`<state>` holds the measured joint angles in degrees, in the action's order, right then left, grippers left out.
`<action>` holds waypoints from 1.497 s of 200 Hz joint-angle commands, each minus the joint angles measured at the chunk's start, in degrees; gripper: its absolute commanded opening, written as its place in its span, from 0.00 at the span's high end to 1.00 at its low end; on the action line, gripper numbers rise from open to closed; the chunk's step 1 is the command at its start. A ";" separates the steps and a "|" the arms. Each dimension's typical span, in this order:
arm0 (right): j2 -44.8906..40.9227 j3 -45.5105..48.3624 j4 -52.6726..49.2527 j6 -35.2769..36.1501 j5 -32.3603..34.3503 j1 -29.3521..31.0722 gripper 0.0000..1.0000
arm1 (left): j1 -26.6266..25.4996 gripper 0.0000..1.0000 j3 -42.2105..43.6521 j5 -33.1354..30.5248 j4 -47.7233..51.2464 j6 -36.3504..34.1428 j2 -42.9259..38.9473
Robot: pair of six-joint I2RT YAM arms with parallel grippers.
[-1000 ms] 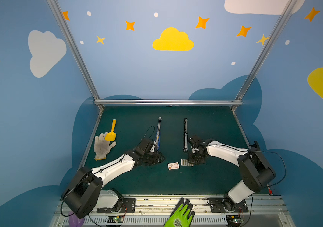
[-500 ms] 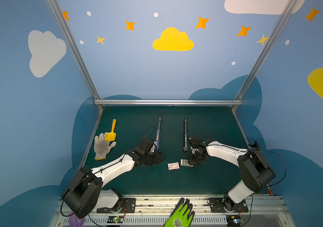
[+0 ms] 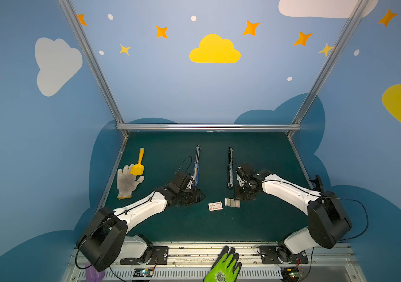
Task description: Load the staples into the stapler
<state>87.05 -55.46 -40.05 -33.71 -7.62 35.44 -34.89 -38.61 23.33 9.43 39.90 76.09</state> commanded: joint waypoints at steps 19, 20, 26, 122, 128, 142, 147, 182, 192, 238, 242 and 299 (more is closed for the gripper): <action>-4.77 -2.56 2.64 4.72 -8.90 -1.14 1.00 | 1.35 0.44 -2.48 1.29 0.54 2.30 -3.17; -4.82 -2.60 2.76 4.89 -9.34 -1.19 1.00 | 1.47 0.44 -2.54 1.46 0.48 2.38 -3.24; -5.39 -3.07 4.00 5.96 -12.19 -1.54 1.00 | 2.24 0.44 -2.96 2.66 -0.15 2.62 -3.76; -6.79 -6.01 28.11 2.67 -53.49 -5.56 1.00 | 10.89 0.48 -6.78 31.56 -27.68 13.90 -9.95; -6.95 -5.53 30.57 1.19 -55.22 -5.56 1.00 | 10.88 0.49 -7.01 31.88 -27.84 13.90 -10.44; -7.17 -4.46 36.92 -2.61 -58.86 -5.56 1.00 | 10.88 0.49 -7.44 32.94 -28.92 14.22 -11.13; -7.31 -4.00 39.39 -4.35 -59.99 -5.55 1.00 | 10.86 0.49 -7.54 33.03 -29.26 14.52 -11.27; -7.59 -3.04 47.77 -10.12 -64.42 -5.03 1.00 | 10.07 0.46 -8.30 33.44 -29.71 14.25 -11.58; -7.76 -2.73 50.08 -11.69 -65.34 -4.86 1.00 | 9.77 0.47 -8.41 33.29 -29.77 14.16 -11.67; -8.29 -1.52 55.51 -15.63 -67.43 -4.18 1.00 | 8.43 0.54 -8.35 32.74 -31.84 15.24 -12.11; -8.29 -1.49 55.86 -15.93 -67.44 -4.16 1.00 | 8.32 0.55 -8.32 32.80 -32.11 15.41 -12.11; -8.39 -1.04 58.22 -17.39 -68.06 -3.23 1.00 | 7.12 0.62 -8.41 32.47 -32.79 15.75 -12.13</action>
<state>80.34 -57.12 14.83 -49.82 -74.06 31.70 -27.40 -45.87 55.20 -21.28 55.68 64.82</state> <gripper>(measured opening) 0.047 0.394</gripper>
